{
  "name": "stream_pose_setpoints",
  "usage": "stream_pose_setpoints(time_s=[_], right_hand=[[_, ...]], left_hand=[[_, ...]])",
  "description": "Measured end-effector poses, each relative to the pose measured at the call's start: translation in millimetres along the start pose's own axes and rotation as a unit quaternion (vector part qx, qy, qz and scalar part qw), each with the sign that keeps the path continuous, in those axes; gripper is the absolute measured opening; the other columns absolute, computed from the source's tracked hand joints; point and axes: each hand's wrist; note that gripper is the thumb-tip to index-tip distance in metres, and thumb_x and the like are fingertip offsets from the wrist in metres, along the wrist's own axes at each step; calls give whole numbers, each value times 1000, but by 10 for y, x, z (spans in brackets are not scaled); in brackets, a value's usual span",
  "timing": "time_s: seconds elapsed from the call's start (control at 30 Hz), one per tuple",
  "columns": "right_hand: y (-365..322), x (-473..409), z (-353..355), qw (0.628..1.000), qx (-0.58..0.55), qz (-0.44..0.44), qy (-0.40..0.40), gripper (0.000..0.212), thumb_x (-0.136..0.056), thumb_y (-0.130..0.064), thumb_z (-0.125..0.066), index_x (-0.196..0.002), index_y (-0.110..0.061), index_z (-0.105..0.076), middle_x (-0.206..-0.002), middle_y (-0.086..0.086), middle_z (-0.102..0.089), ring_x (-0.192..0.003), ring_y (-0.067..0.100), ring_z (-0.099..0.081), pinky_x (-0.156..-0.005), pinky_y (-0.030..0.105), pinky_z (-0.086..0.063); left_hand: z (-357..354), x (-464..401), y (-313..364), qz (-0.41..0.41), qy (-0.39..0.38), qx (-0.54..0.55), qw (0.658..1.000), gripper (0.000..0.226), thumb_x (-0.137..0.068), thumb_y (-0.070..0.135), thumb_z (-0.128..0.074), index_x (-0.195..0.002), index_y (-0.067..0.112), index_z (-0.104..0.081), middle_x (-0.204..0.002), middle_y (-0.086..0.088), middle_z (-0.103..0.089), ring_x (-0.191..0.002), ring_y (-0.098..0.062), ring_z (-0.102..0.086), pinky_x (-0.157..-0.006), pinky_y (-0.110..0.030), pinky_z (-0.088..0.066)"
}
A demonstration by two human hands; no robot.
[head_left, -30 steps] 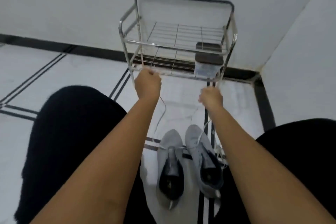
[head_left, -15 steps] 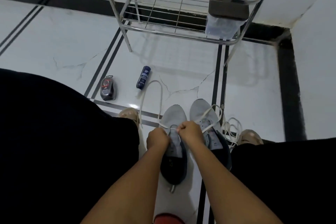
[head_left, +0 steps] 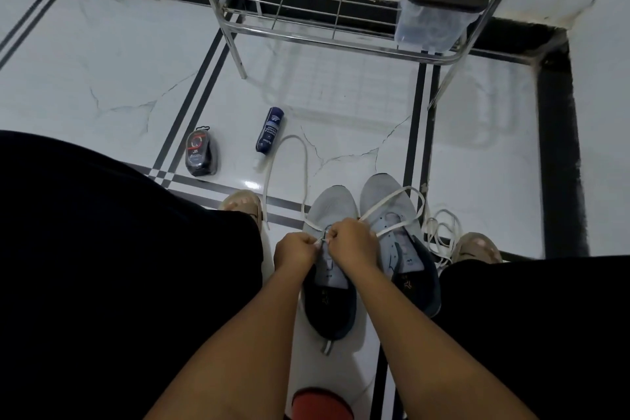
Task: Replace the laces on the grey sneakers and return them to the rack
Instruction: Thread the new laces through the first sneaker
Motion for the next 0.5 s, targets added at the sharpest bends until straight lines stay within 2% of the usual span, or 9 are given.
stream_pose_setpoints(time_s=[0.07,0.13,0.23,0.33,0.4,0.47,0.5], right_hand=[[9,6,-37,1000,7,2,8,21,-91,-18,-53,-92,-22,-74,-105,1,-62,-108,27,-51,-92,37,-37],[37,23,-46,1000,-4,-7,15,23,-93,-21,-53,-98,-27,-75,-106,0,-64,-110,26,-51,-92,36,-36],[91,95,-23,998,1,-3,61,23,-95,-23,-53,-110,-30,-69,-114,-3,-64,-112,23,-48,-93,36,-35],[128,263,6,990,19,-4,137,25,-91,-33,-59,-111,-19,-56,-113,2,-56,-106,25,-52,-85,37,-45],[211,368,-25,995,24,-32,87,31,-91,-39,-57,-108,-13,-55,-108,6,-59,-100,27,-59,-77,36,-48],[307,430,-85,997,53,-53,14,25,-95,-31,-51,-104,-10,-62,-106,9,-64,-97,28,-63,-75,33,-50],[354,443,-96,997,50,-64,1,23,-96,-25,-49,-102,-9,-64,-105,10,-65,-95,28,-64,-73,32,-51]], left_hand=[[-18,10,18,5,-2,5,1000,22,-91,30,-57,-77,19,-69,-80,-2,-67,-85,-23,-63,-66,-25,-41],[-32,4,38,19,13,19,1000,22,-92,26,-49,-82,15,-66,-87,-7,-67,-88,-26,-62,-67,-26,-43],[-49,-6,65,14,19,43,999,14,-92,22,-48,-92,25,-62,-96,-4,-68,-88,-24,-64,-77,-31,-52],[-58,-1,123,-3,13,32,999,11,-90,21,-54,-82,25,-60,-92,0,-67,-84,-20,-61,-68,-26,-43],[-71,1,146,-6,12,32,999,11,-90,21,-53,-83,21,-62,-96,-5,-67,-87,-24,-61,-69,-26,-42],[-22,8,139,5,27,30,999,19,-92,21,-50,-98,12,-65,-103,-10,-66,-94,-29,-62,-73,-29,-44],[23,-25,119,17,46,31,998,23,-94,18,-48,-106,10,-66,-108,-11,-66,-99,-29,-62,-74,-29,-44]])
Point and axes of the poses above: each hand's wrist, its own x-axis away from the middle knuckle, its own z-axis out of the back of the hand, y = z × x
